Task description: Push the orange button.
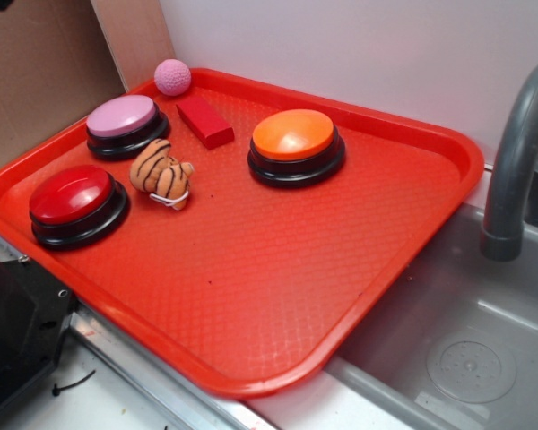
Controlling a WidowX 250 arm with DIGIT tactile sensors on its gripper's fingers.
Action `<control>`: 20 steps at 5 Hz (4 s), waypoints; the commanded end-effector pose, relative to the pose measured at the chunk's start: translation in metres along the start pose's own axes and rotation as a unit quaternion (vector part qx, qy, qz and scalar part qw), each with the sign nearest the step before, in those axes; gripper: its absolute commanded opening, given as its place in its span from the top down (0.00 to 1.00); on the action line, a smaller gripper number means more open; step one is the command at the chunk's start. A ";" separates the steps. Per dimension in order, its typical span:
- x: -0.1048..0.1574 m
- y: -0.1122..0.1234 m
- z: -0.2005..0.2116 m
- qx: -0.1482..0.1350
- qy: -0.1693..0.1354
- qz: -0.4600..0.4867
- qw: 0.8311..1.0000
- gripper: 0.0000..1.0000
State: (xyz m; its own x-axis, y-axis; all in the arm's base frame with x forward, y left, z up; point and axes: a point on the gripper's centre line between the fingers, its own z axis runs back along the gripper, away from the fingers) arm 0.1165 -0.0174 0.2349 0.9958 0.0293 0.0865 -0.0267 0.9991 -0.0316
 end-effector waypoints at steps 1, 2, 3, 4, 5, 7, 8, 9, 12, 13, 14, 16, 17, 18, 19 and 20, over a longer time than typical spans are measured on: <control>0.000 0.000 0.000 0.000 0.000 0.000 1.000 0.00; 0.046 0.009 -0.048 -0.028 -0.061 -0.003 0.998 0.00; 0.081 0.006 -0.078 0.006 0.006 -0.012 1.000 0.00; 0.081 0.006 -0.078 0.006 0.006 -0.012 1.000 0.00; 0.081 0.006 -0.078 0.006 0.006 -0.012 1.000 0.00; 0.096 -0.013 -0.084 0.031 -0.014 -0.034 0.999 0.00; 0.108 -0.020 -0.103 0.011 -0.069 -0.051 0.996 0.00; 0.126 -0.023 -0.127 -0.010 -0.055 -0.062 0.996 0.00; 0.165 -0.035 -0.168 -0.024 -0.055 -0.072 0.996 0.00; 0.180 -0.042 -0.177 -0.010 -0.049 -0.078 0.996 0.00; 0.180 -0.043 -0.193 0.005 -0.018 -0.089 0.996 0.00; 0.175 -0.045 -0.186 0.018 0.002 -0.097 0.995 0.00; 0.169 -0.045 -0.167 0.026 -0.004 -0.094 0.995 0.00; 0.165 -0.046 -0.151 0.025 -0.020 -0.088 0.996 0.00; 0.165 -0.047 -0.145 0.025 -0.026 -0.090 0.995 0.00; 0.160 -0.048 -0.134 0.027 -0.034 -0.086 0.995 0.00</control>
State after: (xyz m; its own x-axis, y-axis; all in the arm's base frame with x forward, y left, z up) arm 0.2882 -0.0617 0.1028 0.9869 -0.1344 0.0889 0.1307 0.9903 0.0461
